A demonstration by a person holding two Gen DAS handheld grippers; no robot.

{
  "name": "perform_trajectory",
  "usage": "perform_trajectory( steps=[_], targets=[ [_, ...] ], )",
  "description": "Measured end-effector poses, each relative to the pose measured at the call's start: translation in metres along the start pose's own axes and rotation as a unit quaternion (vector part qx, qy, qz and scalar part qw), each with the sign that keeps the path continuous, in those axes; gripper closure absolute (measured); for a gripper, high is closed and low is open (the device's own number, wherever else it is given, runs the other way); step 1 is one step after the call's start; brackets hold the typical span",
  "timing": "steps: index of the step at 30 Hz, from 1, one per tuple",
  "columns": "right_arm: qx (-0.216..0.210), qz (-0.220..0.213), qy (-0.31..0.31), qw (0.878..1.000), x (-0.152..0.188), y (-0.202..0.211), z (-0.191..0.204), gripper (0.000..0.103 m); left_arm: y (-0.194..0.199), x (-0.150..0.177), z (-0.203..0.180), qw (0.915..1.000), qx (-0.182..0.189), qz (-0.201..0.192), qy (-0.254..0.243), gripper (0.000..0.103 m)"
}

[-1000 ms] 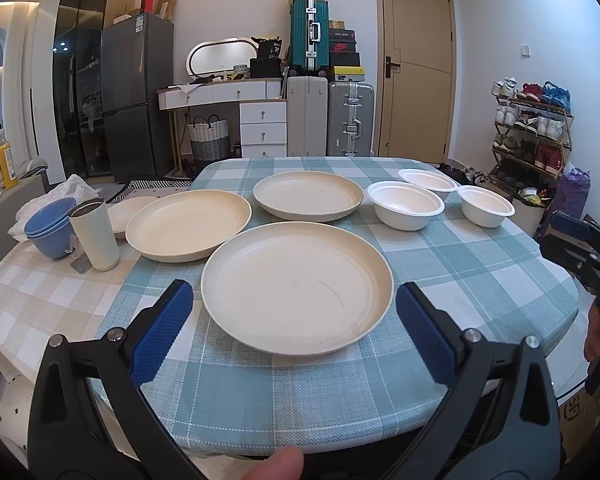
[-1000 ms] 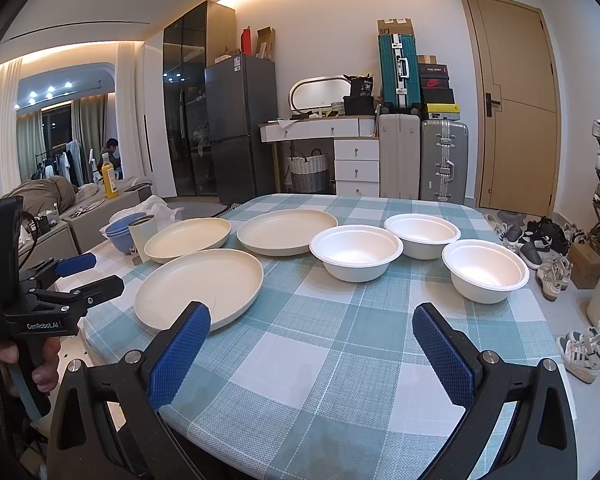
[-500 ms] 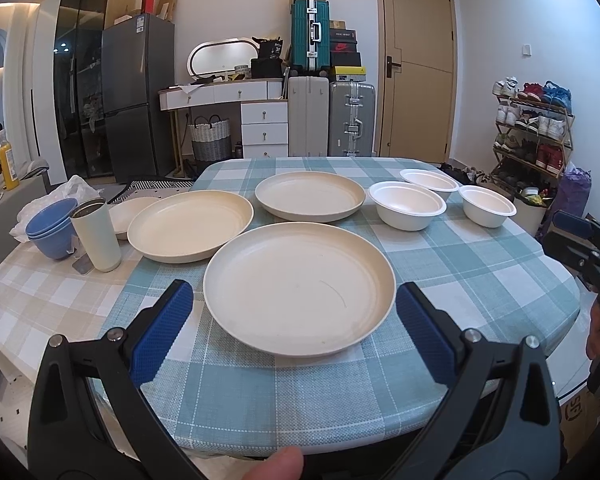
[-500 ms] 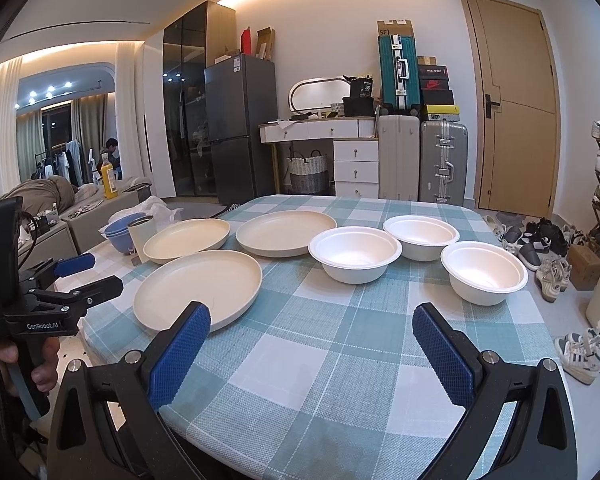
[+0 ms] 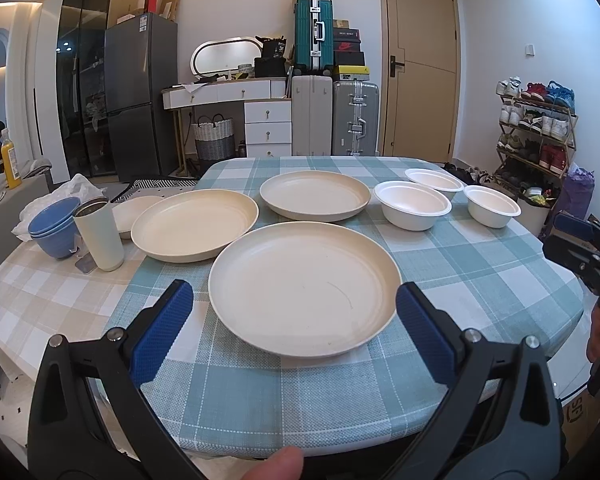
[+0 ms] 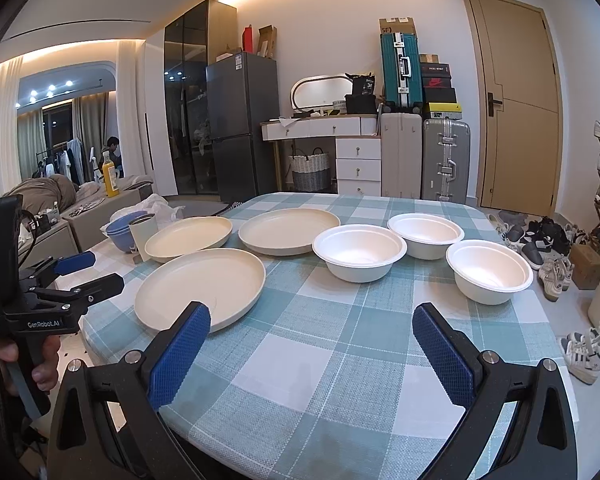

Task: Organize plates and bowls

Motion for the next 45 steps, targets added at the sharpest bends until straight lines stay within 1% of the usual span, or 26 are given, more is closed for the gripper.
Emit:
perform_trajectory(
  steps=[9,15,19,26,32,35,39,45],
  targets=[
    [-0.004,0.001,0.01,1.0,-0.007,-0.01,0.002,0.0,-0.005,-0.001,0.002,1.0,-0.008,0.004,0.001,0.002],
    [-0.002,0.005,0.027,1.0,-0.017,-0.016,0.008,0.0,-0.008,-0.007,0.01,0.9999,-0.016,0.005,0.004,0.002],
    [-0.006,0.008,0.024,1.0,-0.024,-0.022,0.01,0.0,-0.011,-0.015,0.015,0.9997,-0.024,0.002,0.008,0.002],
    [-0.009,0.02,0.031,0.999,-0.042,-0.038,0.017,0.0,-0.016,-0.027,0.031,0.999,-0.041,0.0,0.019,0.002],
    [-0.031,0.028,0.025,0.999,-0.06,-0.056,0.019,0.0,-0.031,-0.034,0.052,0.9967,-0.071,0.023,0.03,0.002],
    [-0.041,0.03,0.029,0.998,-0.07,-0.065,0.022,0.0,-0.037,-0.038,0.06,0.9963,-0.071,0.029,0.039,0.002],
    [-0.043,0.041,0.028,0.998,-0.083,-0.081,0.024,0.0,-0.046,-0.045,0.073,0.9953,-0.074,0.034,0.054,0.002],
    [-0.053,0.048,0.02,0.997,-0.105,-0.105,0.029,0.0,-0.06,-0.055,0.086,0.9939,-0.087,0.038,0.057,0.002]
  ],
)
Point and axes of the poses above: each gripper's, at about its wrist camera, not at the fingertips, and y roughly against the way its jaws point, z to its left, x to its underside, the point moved 1 cm from there along -y, roughly the way its jaws point, and after that the axes turned 2 degrees about y, right-handed, at the moved point
